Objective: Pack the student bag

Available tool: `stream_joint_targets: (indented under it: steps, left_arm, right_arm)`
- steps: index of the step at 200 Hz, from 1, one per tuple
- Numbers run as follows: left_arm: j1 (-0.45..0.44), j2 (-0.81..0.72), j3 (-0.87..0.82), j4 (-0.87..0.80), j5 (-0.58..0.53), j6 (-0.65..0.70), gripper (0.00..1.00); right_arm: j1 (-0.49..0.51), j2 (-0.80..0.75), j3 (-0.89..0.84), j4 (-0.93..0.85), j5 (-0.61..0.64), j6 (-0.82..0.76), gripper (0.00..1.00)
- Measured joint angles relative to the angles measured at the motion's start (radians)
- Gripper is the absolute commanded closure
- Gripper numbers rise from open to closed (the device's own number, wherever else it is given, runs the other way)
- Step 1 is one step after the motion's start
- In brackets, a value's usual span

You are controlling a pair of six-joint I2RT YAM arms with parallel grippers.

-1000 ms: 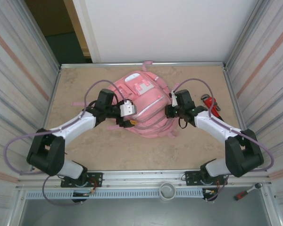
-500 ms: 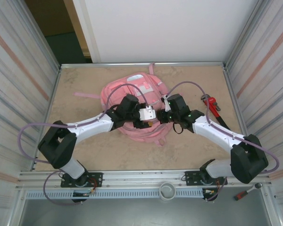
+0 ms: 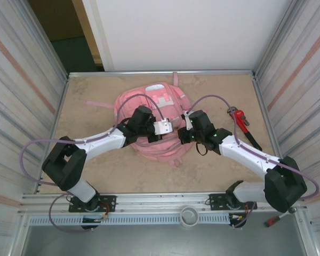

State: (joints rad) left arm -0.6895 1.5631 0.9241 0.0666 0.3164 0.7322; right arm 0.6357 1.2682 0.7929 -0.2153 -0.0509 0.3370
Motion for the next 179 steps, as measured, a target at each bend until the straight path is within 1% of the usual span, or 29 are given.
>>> stream_joint_targets:
  steps: [20, 63, 94, 164, 179]
  left_arm:
    - [0.043, -0.038, -0.043, 0.001, 0.061, 0.009, 1.0]
    - [0.08, -0.077, -0.085, 0.013, 0.134, 0.038, 1.0]
    - [0.122, -0.092, -0.12, 0.034, 0.218, 0.055, 1.0]
    - [0.188, -0.11, -0.146, 0.026, 0.346, 0.091, 1.0]
    - [0.204, -0.118, -0.151, 0.014, 0.357, 0.11, 1.0]
  right_arm:
    - [-0.011, 0.001, 0.0, 0.003, 0.005, -0.017, 1.0]
    - [-0.033, 0.002, 0.0, 0.029, -0.025, -0.041, 1.0]
    - [-0.05, 0.013, 0.006, 0.034, -0.058, -0.058, 1.0]
    - [-0.051, 0.143, 0.087, 0.035, -0.028, -0.108, 1.0]
    - [-0.046, 0.165, 0.105, 0.034, -0.029, -0.122, 1.0]
